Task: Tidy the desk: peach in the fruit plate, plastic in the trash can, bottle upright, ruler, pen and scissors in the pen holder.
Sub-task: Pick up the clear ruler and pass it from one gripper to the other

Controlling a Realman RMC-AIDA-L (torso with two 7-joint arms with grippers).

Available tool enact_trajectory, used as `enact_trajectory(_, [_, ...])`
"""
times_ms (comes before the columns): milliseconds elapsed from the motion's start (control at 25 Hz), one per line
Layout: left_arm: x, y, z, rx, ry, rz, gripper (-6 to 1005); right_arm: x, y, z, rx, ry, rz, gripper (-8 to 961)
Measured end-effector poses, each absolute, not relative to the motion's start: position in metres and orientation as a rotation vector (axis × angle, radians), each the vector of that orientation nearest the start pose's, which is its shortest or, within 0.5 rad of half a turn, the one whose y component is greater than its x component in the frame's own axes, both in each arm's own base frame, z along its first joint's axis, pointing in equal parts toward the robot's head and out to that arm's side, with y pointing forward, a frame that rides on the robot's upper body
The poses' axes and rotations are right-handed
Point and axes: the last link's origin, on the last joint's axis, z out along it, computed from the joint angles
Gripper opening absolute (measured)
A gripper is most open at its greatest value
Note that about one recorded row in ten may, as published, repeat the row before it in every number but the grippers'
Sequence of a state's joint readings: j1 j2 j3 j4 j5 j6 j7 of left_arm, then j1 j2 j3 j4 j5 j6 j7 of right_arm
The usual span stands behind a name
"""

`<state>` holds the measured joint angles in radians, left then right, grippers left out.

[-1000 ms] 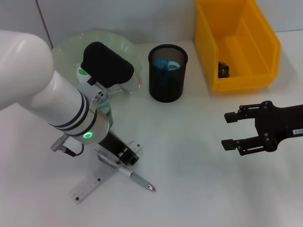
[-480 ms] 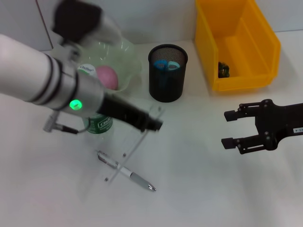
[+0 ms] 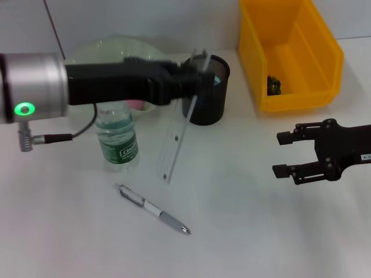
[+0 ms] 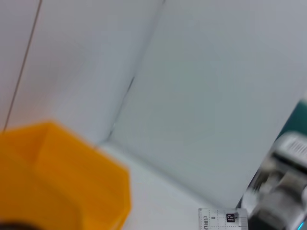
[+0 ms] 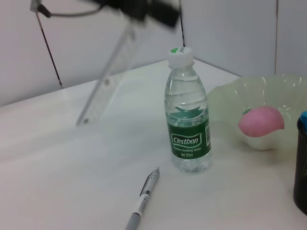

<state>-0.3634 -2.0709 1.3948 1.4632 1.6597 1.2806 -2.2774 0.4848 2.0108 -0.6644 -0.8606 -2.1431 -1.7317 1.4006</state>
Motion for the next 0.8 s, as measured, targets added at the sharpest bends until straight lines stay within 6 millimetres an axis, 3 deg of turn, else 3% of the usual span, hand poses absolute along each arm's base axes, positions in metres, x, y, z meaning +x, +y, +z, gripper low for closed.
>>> enact_trajectory(120, [-0.114,0.326,0.023,-2.717,-0.757,-0.99,401,0.278,0.317,0.053,-2.834,0.467,0.451,770])
enact_trajectory(240, [-0.117,0.327,0.024,-2.701,-0.749,-1.048,403,0.278,0.318,0.054,-2.828,0.469,0.455,770])
enact_trajectory(280, [-0.134,0.329,0.023,-2.62,-0.739,-1.261,404,0.278,0.318,0.054,-2.824,0.473,0.46,770])
enact_trajectory(400, [-0.142,0.33,0.023,-2.578,-0.727,-1.339,405,0.279,0.318,0.054,-2.823,0.474,0.46,770])
enact_trajectory(440, [-0.155,0.331,0.021,-2.505,-0.689,-1.425,406,0.279,0.318,0.054,-2.823,0.474,0.46,770])
enact_trajectory(800, [-0.182,0.32,-0.004,-2.248,-0.476,-1.534,411,0.278,0.317,0.051,-2.829,0.476,0.463,770])
